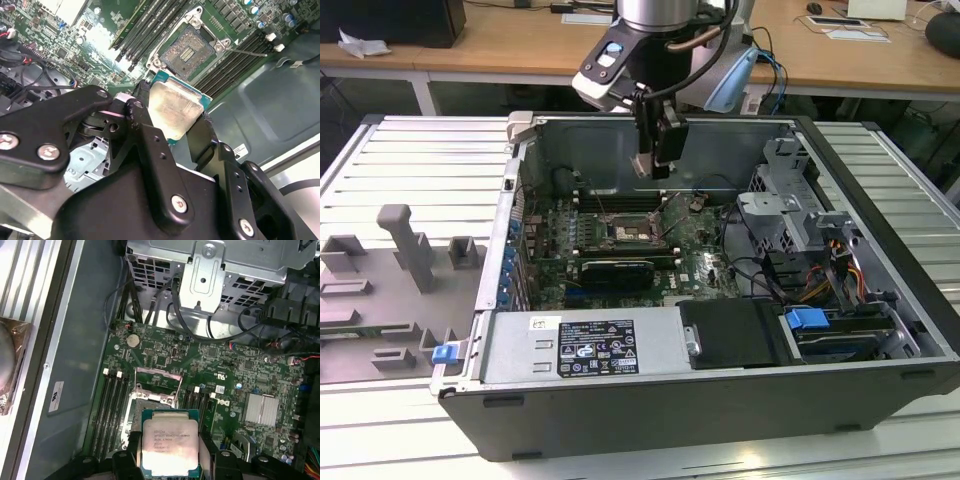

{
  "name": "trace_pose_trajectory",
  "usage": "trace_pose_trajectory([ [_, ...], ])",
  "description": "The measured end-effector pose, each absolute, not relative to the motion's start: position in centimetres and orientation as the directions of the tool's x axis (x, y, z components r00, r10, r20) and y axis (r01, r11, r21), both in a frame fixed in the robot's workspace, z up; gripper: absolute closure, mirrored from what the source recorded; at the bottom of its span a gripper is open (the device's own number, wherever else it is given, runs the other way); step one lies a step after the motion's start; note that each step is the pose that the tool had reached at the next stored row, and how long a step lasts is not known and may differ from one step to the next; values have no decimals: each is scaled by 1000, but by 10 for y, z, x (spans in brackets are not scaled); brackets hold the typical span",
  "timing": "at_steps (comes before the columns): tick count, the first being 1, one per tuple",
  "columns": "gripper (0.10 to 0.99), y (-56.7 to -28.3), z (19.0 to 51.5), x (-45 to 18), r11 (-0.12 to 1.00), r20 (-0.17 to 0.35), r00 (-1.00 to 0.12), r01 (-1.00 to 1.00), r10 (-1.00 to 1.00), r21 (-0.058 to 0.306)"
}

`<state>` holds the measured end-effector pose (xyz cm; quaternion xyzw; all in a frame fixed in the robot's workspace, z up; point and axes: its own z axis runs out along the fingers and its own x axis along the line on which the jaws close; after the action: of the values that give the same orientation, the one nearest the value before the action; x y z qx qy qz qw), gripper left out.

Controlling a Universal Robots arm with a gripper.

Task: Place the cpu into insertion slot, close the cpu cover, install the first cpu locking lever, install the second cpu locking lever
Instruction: 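Place the cpu into insertion slot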

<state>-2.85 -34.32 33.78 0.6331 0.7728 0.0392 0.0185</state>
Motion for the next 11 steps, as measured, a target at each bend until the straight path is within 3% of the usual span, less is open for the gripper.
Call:
trace_pose_trajectory([
  [11, 545, -343, 334, -28, 183, 22, -185, 980, 982, 80],
])
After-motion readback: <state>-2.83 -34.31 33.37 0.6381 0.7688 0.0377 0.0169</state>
